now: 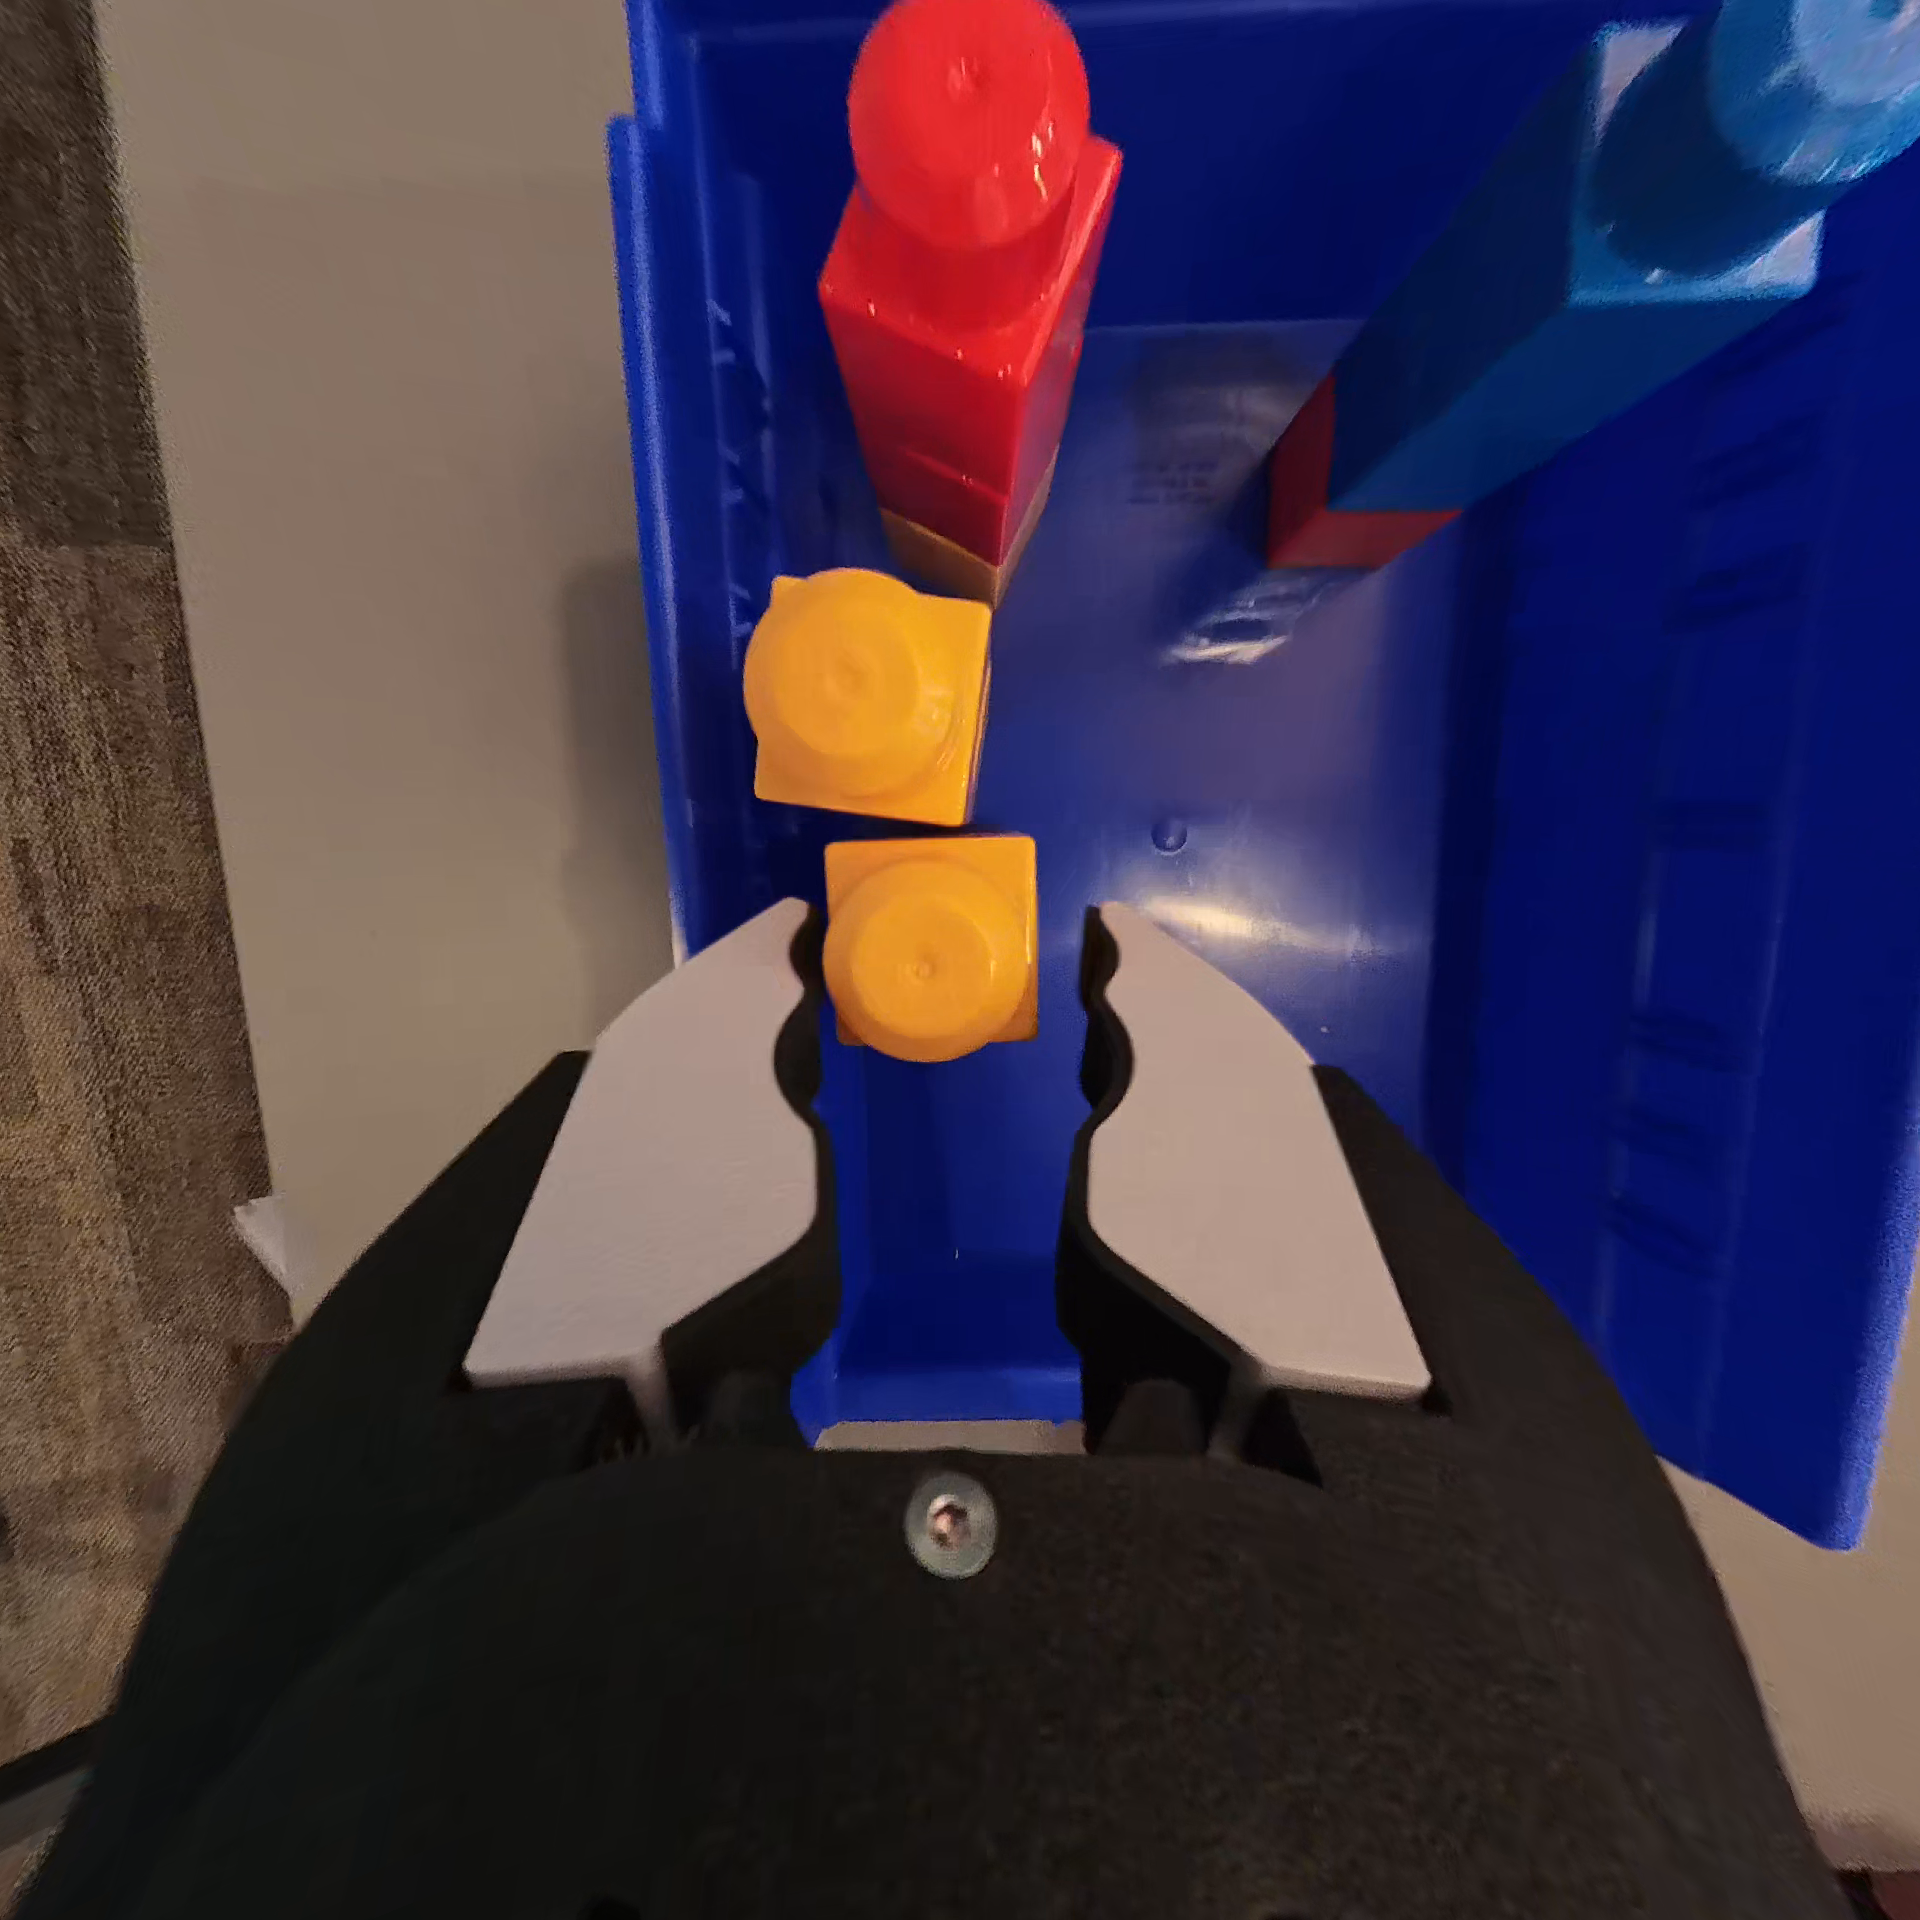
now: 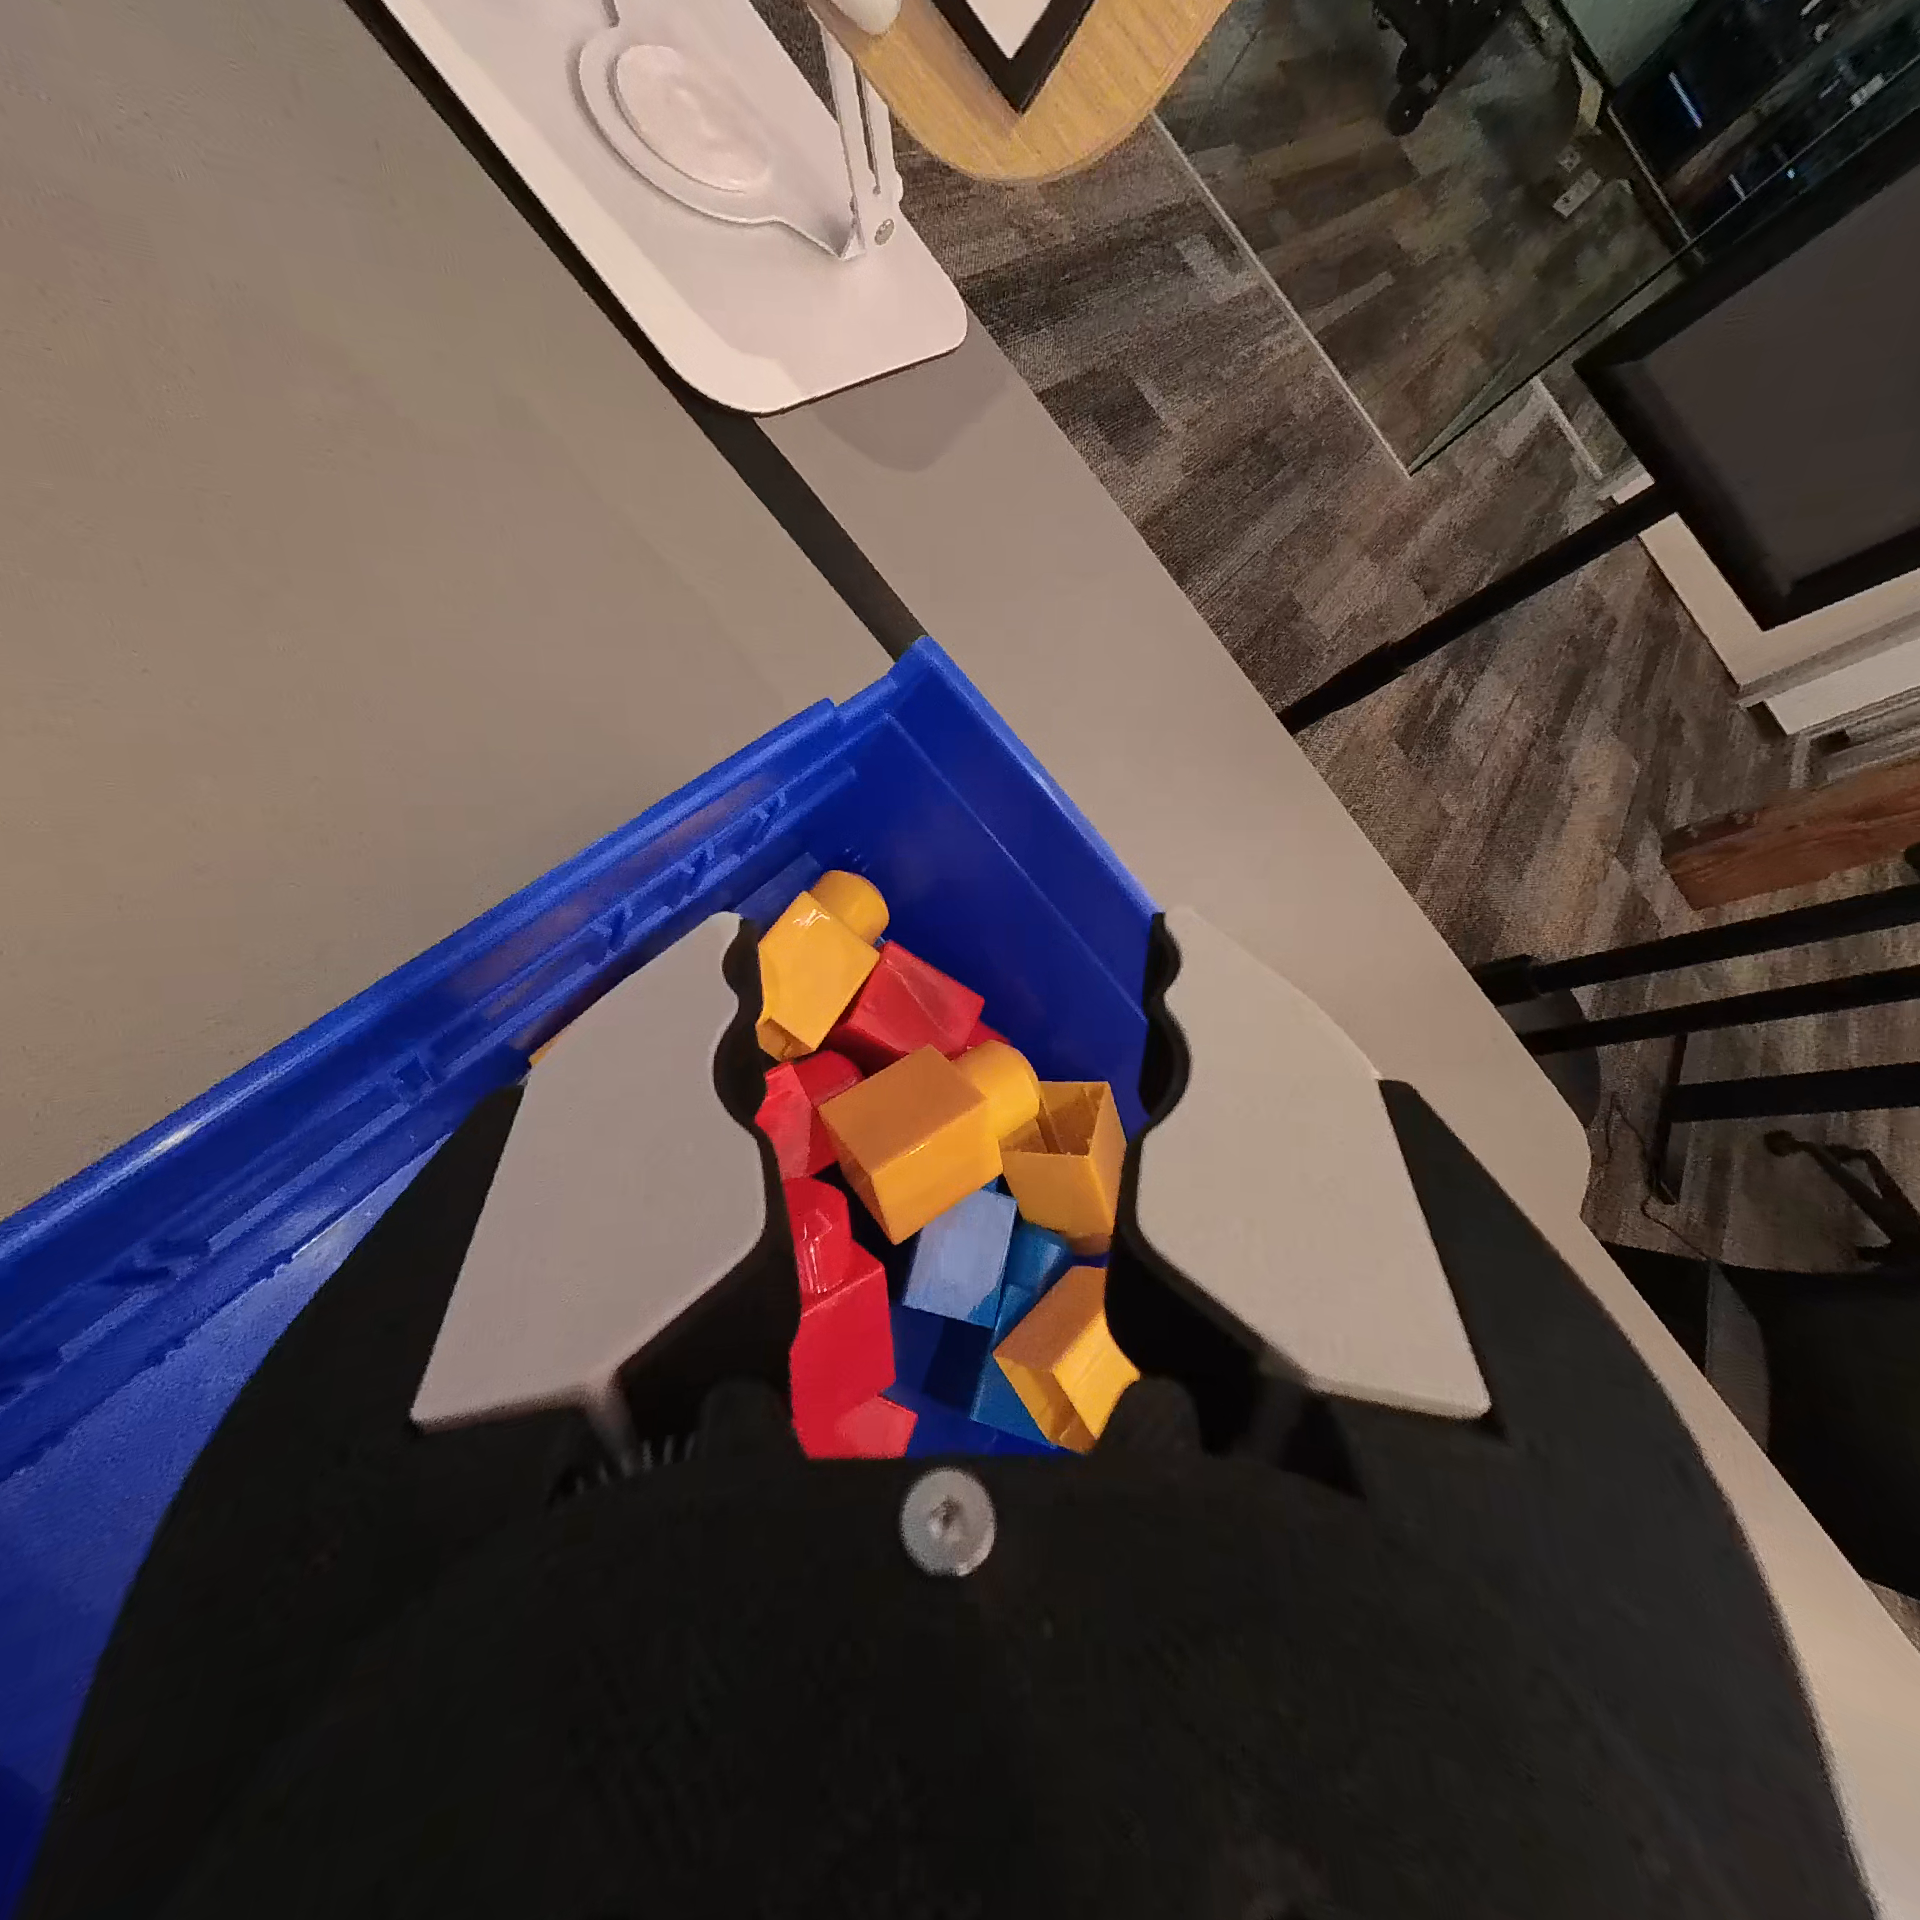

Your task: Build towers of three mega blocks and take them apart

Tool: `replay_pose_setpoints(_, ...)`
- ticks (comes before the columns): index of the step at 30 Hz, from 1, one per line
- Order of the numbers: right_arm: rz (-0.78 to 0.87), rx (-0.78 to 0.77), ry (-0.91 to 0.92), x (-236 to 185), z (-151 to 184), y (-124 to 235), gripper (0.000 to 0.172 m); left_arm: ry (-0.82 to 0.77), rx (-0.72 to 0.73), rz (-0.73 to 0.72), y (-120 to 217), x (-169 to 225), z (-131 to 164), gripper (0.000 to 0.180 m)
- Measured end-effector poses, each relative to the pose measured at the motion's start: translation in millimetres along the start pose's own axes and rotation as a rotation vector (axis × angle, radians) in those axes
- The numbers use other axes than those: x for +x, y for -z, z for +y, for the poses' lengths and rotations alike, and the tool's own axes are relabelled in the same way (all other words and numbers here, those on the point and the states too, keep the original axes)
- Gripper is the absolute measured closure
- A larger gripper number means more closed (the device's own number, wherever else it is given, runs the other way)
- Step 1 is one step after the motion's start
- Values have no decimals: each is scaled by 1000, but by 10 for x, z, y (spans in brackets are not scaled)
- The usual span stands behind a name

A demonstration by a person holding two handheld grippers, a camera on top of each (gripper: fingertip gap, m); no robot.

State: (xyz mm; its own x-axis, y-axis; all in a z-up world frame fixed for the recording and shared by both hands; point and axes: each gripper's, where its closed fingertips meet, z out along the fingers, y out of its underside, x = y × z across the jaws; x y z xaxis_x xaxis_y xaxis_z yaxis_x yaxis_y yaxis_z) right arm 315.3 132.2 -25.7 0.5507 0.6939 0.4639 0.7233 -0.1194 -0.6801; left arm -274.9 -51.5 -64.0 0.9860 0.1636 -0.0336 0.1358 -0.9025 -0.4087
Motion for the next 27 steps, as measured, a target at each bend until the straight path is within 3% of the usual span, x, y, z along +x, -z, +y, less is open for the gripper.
replay_pose_setpoints(1, -2, 1, -1, -2, -3, 0, 101, -9, -18, -4, -27, 0, 23, 141)
replay_pose_setpoints(6, 3, 5, 5, 2, -19, 11, 102, -32, -95, 32, 30, 53, 176, 144)
replay_pose_setpoints(9, 25, 24, 10, 34, -73, 55, 103, -52, -110, 31, 302, 92, 325, 144)
replay_pose_setpoints(13, 113, 129, 0, 129, -392, 266, 107, -129, 137, 62, 972, 381, 208, 144)
replay_pose_setpoints(16, 101, 337, 24, -94, -990, 567, 109, -324, 378, 174, 1510, 928, 115, 144)
replay_pose_setpoints(18, -76, 479, 49, -585, -1416, 721, 109, -490, 477, 309, 1777, 1401, 165, 144)
replay_pose_setpoints(21, -535, 687, 77, -1642, -1926, 978, 104, -717, 546, 500, 2023, 2047, 326, 144)
replay_pose_setpoints(24, -852, 723, 95, -2417, -2078, 1076, 100, -861, 556, 618, 2113, 2496, 464, 144)
replay_pose_setpoints(27, -969, 696, 103, -2792, -2083, 1041, 97, -923, 547, 707, 2149, 2759, 547, 144)
